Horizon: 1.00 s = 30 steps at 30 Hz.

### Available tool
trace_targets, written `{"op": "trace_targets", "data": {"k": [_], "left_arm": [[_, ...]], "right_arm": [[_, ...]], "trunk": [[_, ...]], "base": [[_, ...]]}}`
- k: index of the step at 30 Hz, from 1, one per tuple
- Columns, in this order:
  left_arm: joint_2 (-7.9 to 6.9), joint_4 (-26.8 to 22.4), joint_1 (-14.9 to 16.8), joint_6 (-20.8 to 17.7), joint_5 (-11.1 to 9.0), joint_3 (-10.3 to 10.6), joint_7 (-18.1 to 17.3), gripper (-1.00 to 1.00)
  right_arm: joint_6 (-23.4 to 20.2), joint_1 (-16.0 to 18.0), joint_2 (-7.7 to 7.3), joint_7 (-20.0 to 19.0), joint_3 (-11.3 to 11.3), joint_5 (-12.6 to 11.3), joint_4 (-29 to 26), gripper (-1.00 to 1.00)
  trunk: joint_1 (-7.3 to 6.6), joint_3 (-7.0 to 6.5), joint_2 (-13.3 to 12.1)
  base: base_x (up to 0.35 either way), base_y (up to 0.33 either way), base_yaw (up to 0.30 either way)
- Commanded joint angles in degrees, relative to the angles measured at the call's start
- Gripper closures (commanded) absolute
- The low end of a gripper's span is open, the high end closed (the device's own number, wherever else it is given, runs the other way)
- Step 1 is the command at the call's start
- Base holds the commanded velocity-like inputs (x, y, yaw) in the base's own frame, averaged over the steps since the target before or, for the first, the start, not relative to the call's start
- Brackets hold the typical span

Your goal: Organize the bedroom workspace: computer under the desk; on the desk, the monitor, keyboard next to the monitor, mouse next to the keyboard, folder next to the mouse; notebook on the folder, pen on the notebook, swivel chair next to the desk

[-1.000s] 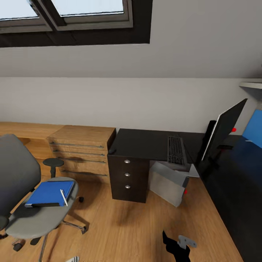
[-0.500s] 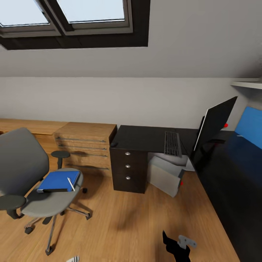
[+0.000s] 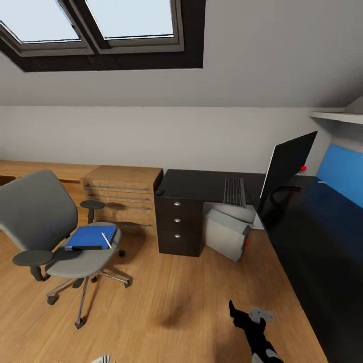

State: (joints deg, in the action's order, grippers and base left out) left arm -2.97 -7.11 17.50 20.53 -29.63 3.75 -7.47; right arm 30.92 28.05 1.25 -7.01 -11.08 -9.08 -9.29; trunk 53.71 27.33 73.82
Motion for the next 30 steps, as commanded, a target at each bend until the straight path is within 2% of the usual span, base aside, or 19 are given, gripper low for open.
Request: {"op": "trace_targets", "data": {"k": [1, 8, 9, 11, 12, 14, 17, 19, 23, 27, 30], "left_arm": [[-0.02, 0.08, 0.04, 0.20, -0.62, 0.38, -0.23, -1.00], [-0.02, 0.08, 0.06, 0.15, -0.67, 0.38, -0.19, -1.00], [-0.02, 0.08, 0.07, 0.14, -0.68, 0.38, -0.18, -1.00], [0.00, 0.08, 0.05, 0.13, -0.68, 0.38, -0.18, -1.00], [0.02, 0.08, 0.03, 0.13, -0.67, 0.38, -0.18, -1.00], [0.01, 0.08, 0.04, 0.17, -0.64, 0.38, -0.18, -1.00], [0.03, 0.08, 0.04, 0.14, -0.62, 0.38, -0.18, -1.00], [0.00, 0.08, 0.05, 0.15, -0.61, 0.38, -0.18, -1.00], [0.05, 0.08, 0.07, 0.13, -0.60, 0.38, -0.18, -1.00], [0.07, 0.08, 0.08, 0.18, -0.60, 0.38, -0.18, -1.00], [0.07, 0.08, 0.07, 0.22, -0.52, 0.38, -0.23, -1.00]], "right_arm": [[-3.06, 0.04, 0.00, 2.23, -0.19, 1.37, -3.89, -1.00], [-21.13, 0.07, 0.22, 11.73, -0.14, 10.19, -20.07, -1.00], [-26.57, 0.05, 0.29, 13.04, -0.15, 11.66, -24.73, -1.00], [-31.59, 0.06, 0.34, 13.87, -0.16, 12.60, -29.09, -1.00], [-36.09, 0.06, 0.36, 14.41, -0.16, 13.20, -33.21, -1.00], [-41.65, 0.07, 0.43, 14.87, -0.24, 13.70, -38.75, -1.00], [-46.15, 0.04, 0.46, 15.11, -0.37, 13.93, -42.93, -1.00], [-50.64, 0.01, 0.34, 15.24, -0.49, 14.04, -46.73, -1.00], [-53.24, -0.01, 0.22, 14.90, -0.52, 14.05, -49.22, -1.00], [-53.94, -0.02, -0.02, 12.04, -0.65, 14.23, -50.17, -1.00], [-54.06, -0.07, -1.33, 9.76, -1.52, 14.28, -51.02, -1.00]], "trunk": [[-0.04, 0.06, 0.04], [-0.04, 0.06, 0.04], [-0.04, 0.06, 0.04], [-0.04, 0.06, 0.04], [-0.04, 0.06, 0.04], [-0.04, 0.06, 0.04], [-0.04, 0.06, 0.04], [-0.04, 0.06, 0.04], [-0.04, 0.06, 0.04], [-0.04, 0.06, 0.04], [-0.04, 0.06, 0.04]], "base": [[-0.327, 0.000, 0.000], [-0.318, 0.000, 0.000], [-0.304, 0.000, 0.000], [-0.299, 0.000, 0.000], [-0.280, 0.000, 0.000], [-0.250, -0.003, 0.000], [-0.199, -0.040, 0.000], [-0.096, -0.166, 0.000], [-0.031, -0.260, 0.000], [-0.007, -0.191, 0.000], [-0.002, -0.060, 0.000]]}}
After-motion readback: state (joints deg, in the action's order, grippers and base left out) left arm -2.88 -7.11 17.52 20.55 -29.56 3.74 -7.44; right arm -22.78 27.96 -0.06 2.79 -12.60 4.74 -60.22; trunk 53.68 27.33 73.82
